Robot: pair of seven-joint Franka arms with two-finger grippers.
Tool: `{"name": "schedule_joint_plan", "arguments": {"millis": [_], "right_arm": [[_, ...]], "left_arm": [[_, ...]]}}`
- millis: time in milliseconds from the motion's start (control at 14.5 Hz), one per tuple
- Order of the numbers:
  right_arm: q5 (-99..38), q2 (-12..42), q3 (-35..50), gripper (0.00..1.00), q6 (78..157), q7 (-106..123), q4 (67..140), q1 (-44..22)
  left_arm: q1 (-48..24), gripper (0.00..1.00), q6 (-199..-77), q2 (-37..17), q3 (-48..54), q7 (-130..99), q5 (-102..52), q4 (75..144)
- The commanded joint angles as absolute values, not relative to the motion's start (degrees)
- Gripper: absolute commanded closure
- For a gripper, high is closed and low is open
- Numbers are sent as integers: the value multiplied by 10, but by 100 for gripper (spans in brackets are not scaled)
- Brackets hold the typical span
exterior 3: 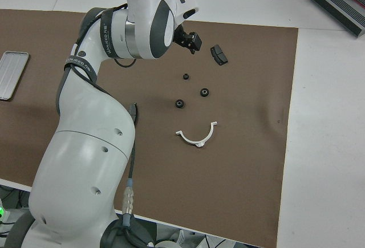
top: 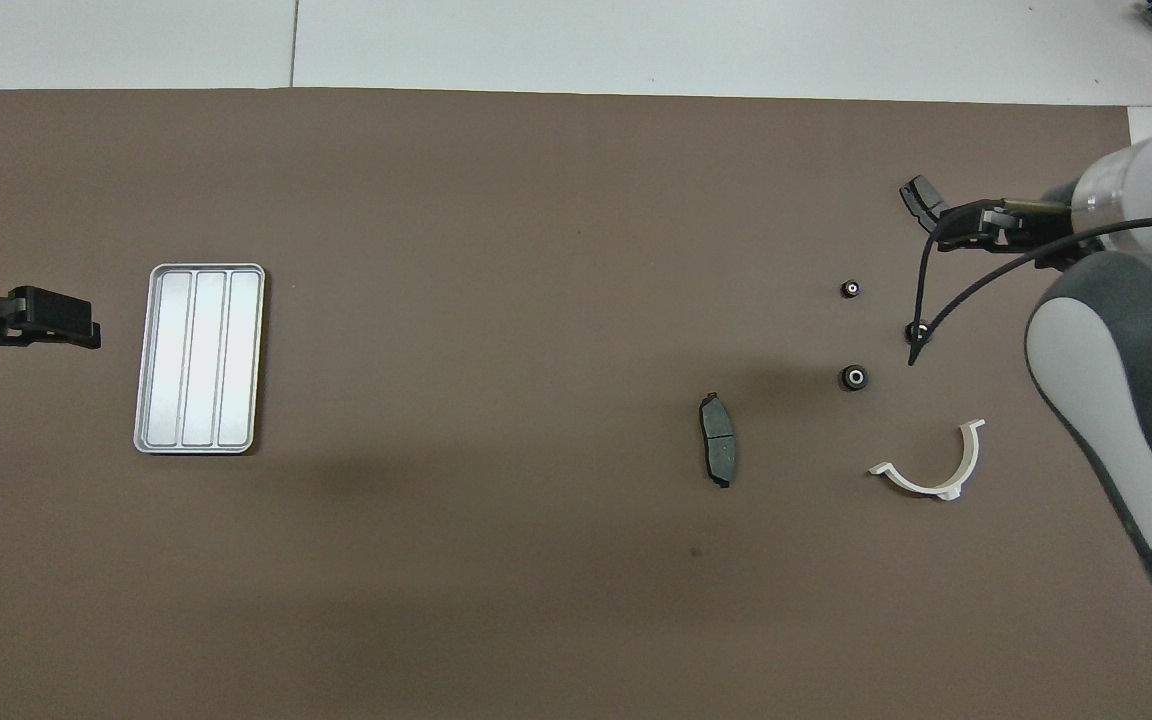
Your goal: Place bearing gear from tray to pile
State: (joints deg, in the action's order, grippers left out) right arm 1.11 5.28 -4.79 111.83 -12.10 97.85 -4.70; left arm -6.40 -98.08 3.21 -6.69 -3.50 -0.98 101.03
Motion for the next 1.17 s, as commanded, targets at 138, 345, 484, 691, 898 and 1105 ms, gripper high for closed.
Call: {"name": "schedule_joint_plan", "arguments": {"millis": [138,345,484,691,898,1105], "right_arm": [[23,9,-42,0,954,-76,924,-32],[22,6,-43,0,892,-54,893,-32],[15,-5,-47,0,889,-33,903,-23],[12,-12,-47,0,889,-18,916,-14],[11,-12,-47,0,888,-16,915,-11],[12,-13,-48,0,896,-18,915,-11]], "left_arm": [[-60,0,-990,51,-64,-32,0,1032],[-60,0,-990,51,-64,-32,0,1032],[-60,0,-990,51,-64,-32,0,1032],[-60,0,-990,51,-64,-32,0,1032],[-60,0,-990,51,-64,-32,0,1032],[-60,0,-990,51,-64,-32,0,1032]]}}
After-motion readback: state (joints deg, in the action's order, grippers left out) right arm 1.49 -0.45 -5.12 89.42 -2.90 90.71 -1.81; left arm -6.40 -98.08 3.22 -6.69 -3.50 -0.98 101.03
